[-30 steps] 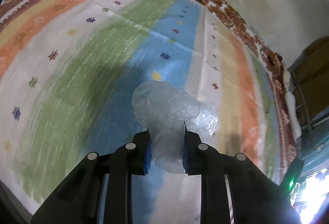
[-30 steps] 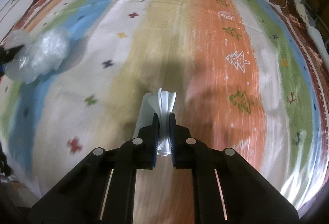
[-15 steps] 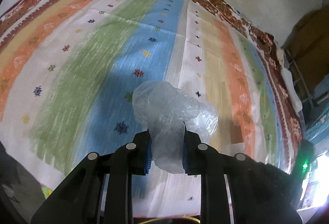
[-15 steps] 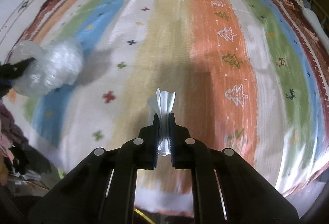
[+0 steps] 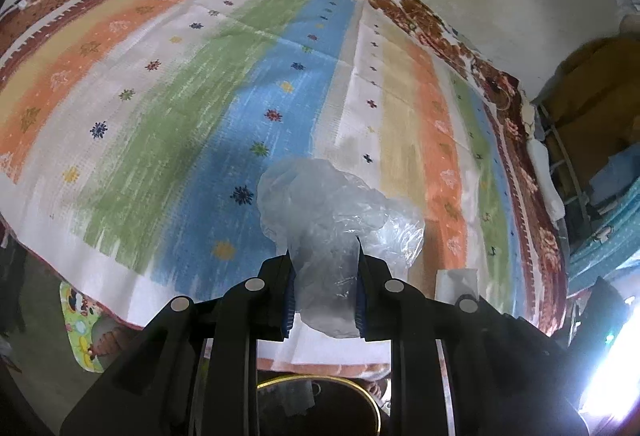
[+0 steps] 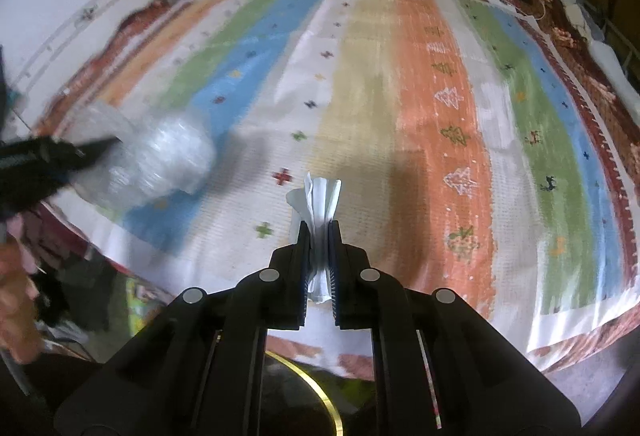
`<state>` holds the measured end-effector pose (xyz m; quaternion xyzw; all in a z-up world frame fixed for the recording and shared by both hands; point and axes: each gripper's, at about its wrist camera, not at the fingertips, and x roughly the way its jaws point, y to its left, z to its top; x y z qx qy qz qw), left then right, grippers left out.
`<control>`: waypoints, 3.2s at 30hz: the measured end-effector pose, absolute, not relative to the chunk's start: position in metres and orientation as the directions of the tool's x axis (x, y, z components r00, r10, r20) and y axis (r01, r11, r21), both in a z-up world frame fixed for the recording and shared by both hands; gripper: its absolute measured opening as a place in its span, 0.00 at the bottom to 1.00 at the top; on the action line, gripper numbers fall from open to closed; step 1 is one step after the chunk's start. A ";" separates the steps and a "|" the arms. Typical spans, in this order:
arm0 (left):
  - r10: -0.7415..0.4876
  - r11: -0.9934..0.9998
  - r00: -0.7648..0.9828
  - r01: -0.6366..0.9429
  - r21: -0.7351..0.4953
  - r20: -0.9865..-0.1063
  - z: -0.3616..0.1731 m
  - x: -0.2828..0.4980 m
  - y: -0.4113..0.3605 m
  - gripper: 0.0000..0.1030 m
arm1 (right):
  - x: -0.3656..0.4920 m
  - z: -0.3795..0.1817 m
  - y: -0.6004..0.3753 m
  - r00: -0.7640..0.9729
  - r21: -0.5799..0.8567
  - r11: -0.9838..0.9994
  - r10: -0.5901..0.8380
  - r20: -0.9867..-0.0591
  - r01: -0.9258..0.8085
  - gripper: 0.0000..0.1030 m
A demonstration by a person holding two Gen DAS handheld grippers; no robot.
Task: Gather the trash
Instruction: 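Lift the bag and tissue and carry both back over the bin, then open both tools above the bin to drop the bag and tissue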
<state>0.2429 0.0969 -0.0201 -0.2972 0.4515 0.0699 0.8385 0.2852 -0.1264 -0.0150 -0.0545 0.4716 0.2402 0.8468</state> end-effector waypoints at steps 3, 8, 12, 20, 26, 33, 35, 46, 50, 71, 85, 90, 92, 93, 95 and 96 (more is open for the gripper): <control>-0.145 0.834 0.605 -0.351 -0.426 -0.783 -0.009 0.235 0.089 0.21 | 0.268 -0.002 -0.124 0.466 0.117 0.870 0.364 -0.806 -0.478 0.07; -0.149 0.856 0.617 -0.310 -0.413 -0.773 0.001 0.222 0.072 0.21 | 0.251 0.008 -0.127 0.490 0.120 0.869 0.380 -0.785 -0.481 0.07; -0.159 0.881 0.614 -0.264 -0.391 -0.773 0.003 0.211 0.052 0.21 | 0.237 0.017 -0.128 0.509 0.111 0.860 0.394 -0.765 -0.498 0.07; -0.207 0.877 0.639 -0.215 -0.430 -0.741 0.010 0.184 0.047 0.21 | 0.208 0.022 -0.139 0.494 0.132 0.850 0.415 -0.764 -0.510 0.07; -0.200 0.899 0.665 -0.167 -0.405 -0.720 0.020 0.154 0.039 0.21 | 0.186 0.032 -0.147 0.501 0.151 0.837 0.448 -0.740 -0.526 0.07; -0.190 0.904 0.683 -0.158 -0.397 -0.705 0.024 0.126 0.038 0.21 | 0.163 0.031 -0.151 0.495 0.150 0.830 0.455 -0.740 -0.538 0.07; -0.195 0.900 0.683 -0.160 -0.405 -0.704 0.024 0.122 0.040 0.21 | 0.159 0.029 -0.153 0.493 0.154 0.830 0.457 -0.740 -0.536 0.07; -0.207 0.904 0.652 -0.159 -0.398 -0.730 0.012 0.093 0.029 0.21 | 0.127 0.024 -0.168 0.480 0.192 0.822 0.483 -0.732 -0.536 0.07; -0.184 0.915 0.637 -0.168 -0.367 -0.749 0.007 0.082 0.022 0.22 | 0.116 0.014 -0.172 0.468 0.195 0.827 0.474 -0.746 -0.528 0.07; -0.002 0.968 0.471 -0.220 -0.119 -0.882 -0.045 0.073 -0.011 0.22 | 0.098 -0.068 -0.166 0.293 0.166 0.865 0.332 -0.897 -0.474 0.07; 0.010 0.954 0.268 -0.292 -0.072 -0.963 -0.107 0.095 -0.024 0.22 | 0.118 -0.114 -0.161 0.172 0.171 0.899 0.258 -0.951 -0.402 0.08; -0.029 0.938 0.200 -0.334 -0.096 -0.979 -0.128 0.105 -0.020 0.22 | 0.127 -0.123 -0.164 0.134 0.203 0.910 0.266 -0.955 -0.361 0.10; -0.067 0.925 0.180 -0.357 -0.128 -0.982 -0.136 0.105 -0.017 0.22 | 0.128 -0.124 -0.166 0.135 0.194 0.912 0.257 -0.957 -0.360 0.10; -0.062 0.927 0.176 -0.355 -0.122 -0.982 -0.137 0.105 -0.017 0.22 | 0.130 -0.125 -0.167 0.130 0.192 0.914 0.252 -0.959 -0.358 0.11; -0.044 0.926 0.177 -0.363 -0.107 -0.983 -0.137 0.108 -0.017 0.22 | 0.135 -0.130 -0.170 0.116 0.183 0.919 0.236 -0.965 -0.350 0.11; -0.044 0.921 0.176 -0.374 -0.108 -0.983 -0.139 0.110 -0.015 0.22 | 0.139 -0.133 -0.172 0.111 0.179 0.923 0.228 -0.967 -0.342 0.11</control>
